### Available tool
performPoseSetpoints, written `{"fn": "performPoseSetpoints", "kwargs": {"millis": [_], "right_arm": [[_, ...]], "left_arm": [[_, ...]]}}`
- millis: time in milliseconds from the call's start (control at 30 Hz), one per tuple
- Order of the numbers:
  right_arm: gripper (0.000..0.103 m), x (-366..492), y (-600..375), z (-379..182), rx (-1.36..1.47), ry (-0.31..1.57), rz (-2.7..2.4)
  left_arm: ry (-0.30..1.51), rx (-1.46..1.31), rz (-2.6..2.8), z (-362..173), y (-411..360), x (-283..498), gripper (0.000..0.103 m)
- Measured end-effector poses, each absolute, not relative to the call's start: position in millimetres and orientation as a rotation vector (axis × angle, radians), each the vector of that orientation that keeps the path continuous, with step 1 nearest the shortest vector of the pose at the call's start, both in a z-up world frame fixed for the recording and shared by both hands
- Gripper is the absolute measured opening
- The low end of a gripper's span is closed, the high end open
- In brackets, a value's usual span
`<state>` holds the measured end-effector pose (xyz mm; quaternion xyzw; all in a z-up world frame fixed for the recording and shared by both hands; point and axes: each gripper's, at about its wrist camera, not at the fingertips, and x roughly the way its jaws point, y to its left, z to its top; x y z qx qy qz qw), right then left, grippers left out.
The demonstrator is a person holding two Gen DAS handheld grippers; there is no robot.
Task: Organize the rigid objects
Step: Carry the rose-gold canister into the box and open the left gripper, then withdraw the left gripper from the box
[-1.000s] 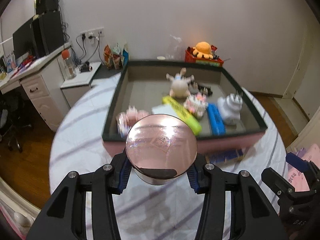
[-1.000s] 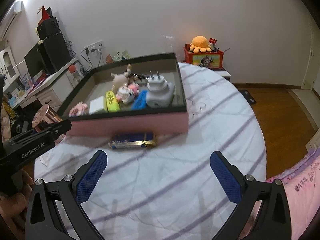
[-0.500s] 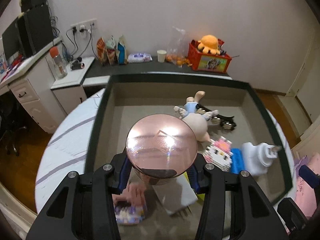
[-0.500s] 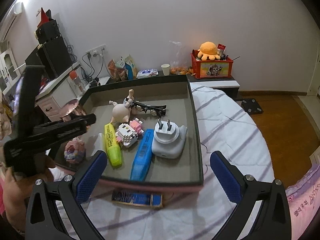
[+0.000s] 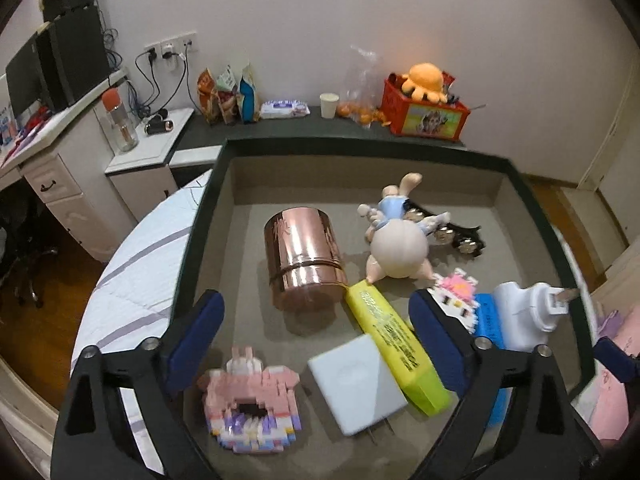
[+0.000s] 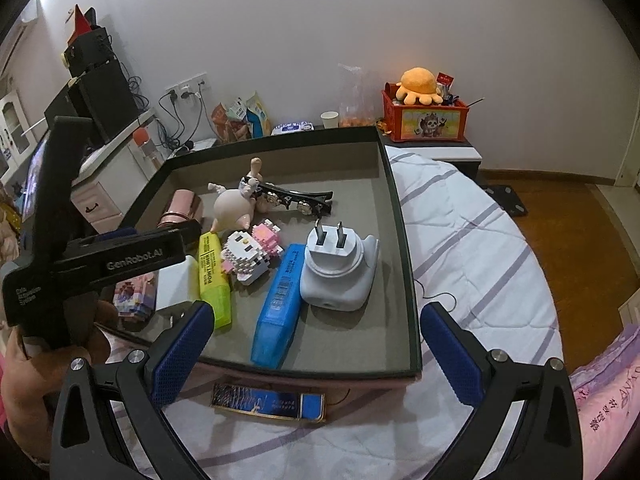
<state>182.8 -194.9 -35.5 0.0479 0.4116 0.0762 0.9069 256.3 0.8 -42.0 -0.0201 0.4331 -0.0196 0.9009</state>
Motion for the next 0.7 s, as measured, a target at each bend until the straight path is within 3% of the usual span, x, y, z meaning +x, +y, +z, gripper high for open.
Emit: {"fn": "performPoseSetpoints", "kwargs": {"millis": [367, 700], "right_arm": [[0.103, 131, -198, -7, 0.105, 0.773, 0.152], [0.103, 68, -197, 1, 0.111, 0.721, 0.146]], "left_arm": [[0.786, -0.026, -0.025, 1, 8, 180, 0.103], [0.809, -0.044, -0.045, -10, 7, 102, 0.103]]}}
